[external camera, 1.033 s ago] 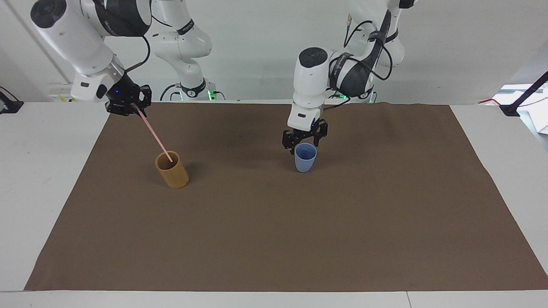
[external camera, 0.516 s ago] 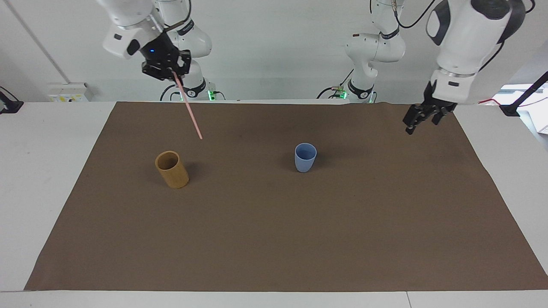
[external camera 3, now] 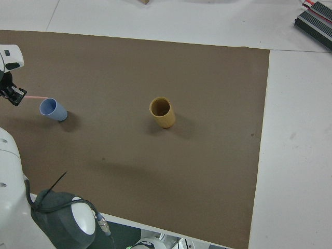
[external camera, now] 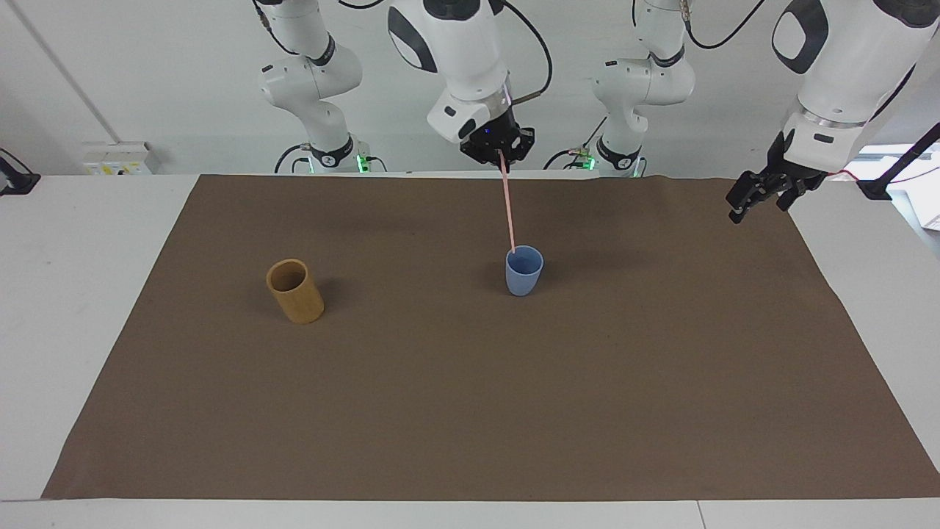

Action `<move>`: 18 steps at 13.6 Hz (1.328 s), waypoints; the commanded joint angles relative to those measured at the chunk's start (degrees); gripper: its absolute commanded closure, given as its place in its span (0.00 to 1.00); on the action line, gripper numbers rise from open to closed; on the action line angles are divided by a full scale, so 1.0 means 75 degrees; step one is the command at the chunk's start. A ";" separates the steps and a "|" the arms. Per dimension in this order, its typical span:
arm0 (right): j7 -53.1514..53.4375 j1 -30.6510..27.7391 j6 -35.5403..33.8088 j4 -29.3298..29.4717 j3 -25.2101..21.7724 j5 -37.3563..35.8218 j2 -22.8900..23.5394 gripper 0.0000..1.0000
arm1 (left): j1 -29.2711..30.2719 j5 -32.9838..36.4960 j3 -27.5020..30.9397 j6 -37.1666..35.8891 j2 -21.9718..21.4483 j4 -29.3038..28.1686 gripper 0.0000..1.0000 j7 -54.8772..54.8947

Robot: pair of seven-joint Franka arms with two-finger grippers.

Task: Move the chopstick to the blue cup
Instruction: 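Release the blue cup with the left gripper while the right gripper carries the chopstick, then lower the pink chopstick into the blue cup and open the right gripper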

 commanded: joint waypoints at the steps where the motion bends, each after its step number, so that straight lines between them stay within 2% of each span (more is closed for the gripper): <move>1: 0.0176 0.0119 0.0764 -0.0731 0.0004 0.0389 -0.0153 1.00 | 0.0066 -0.0064 0.0024 -0.0144 0.0022 0.0097 0.00 0.0036; 2: 0.0409 0.0318 0.1069 -0.0918 0.0004 0.0507 -0.0141 1.00 | 0.0066 -0.0064 0.0024 -0.0144 0.0022 0.0097 0.00 0.0036; 6: 0.0482 0.0309 0.1002 -0.1190 0.0004 0.0567 -0.0223 1.00 | 0.0066 -0.0064 0.0001 -0.0144 0.0022 0.0097 0.00 0.0036; 7: 0.0482 0.0297 0.1025 -0.1201 0.0004 0.0567 -0.0223 0.95 | 0.0078 -0.0053 0.0001 -0.0144 0.0034 0.0097 0.00 0.0036; 9: 0.0366 0.0099 0.1177 -0.1248 -0.0019 0.0555 -0.0234 0.52 | 0.0078 -0.0064 0.0001 -0.0144 0.0022 0.0097 0.00 0.0036; 10: 0.0318 -0.0053 0.1247 -0.1248 -0.0019 0.0521 -0.0234 0.11 | 0.0066 -0.0064 0.0024 -0.0144 0.0022 0.0097 0.00 0.0036; 11: 0.0097 -0.0078 0.1237 -0.1237 -0.0031 0.0427 -0.0234 0.00 | 0.0066 -0.0053 0.0024 -0.0144 0.0022 0.0097 0.00 0.0036; 12: -0.0079 -0.0171 0.1271 -0.1225 -0.0054 0.0357 -0.0234 0.00 | 0.0066 -0.0053 0.0024 -0.0133 0.0022 0.0097 0.00 0.0036; 14: -0.0174 -0.0685 0.1225 -0.0946 -0.0042 -0.0482 -0.0165 0.00 | 0.0066 -0.0064 0.0001 -0.0144 0.0022 0.0097 0.00 0.0036; 16: -0.0780 -0.1526 0.1050 -0.0757 -0.0043 -0.1514 -0.0257 0.00 | 0.0066 -0.0064 0.0001 -0.0132 0.0022 0.0085 0.00 0.0036; 18: -0.2158 -0.2534 0.0350 -0.0511 -0.0066 -0.1881 -0.0503 0.00 | 0.0066 -0.0064 0.0001 -0.0144 0.0022 0.0097 0.00 0.0036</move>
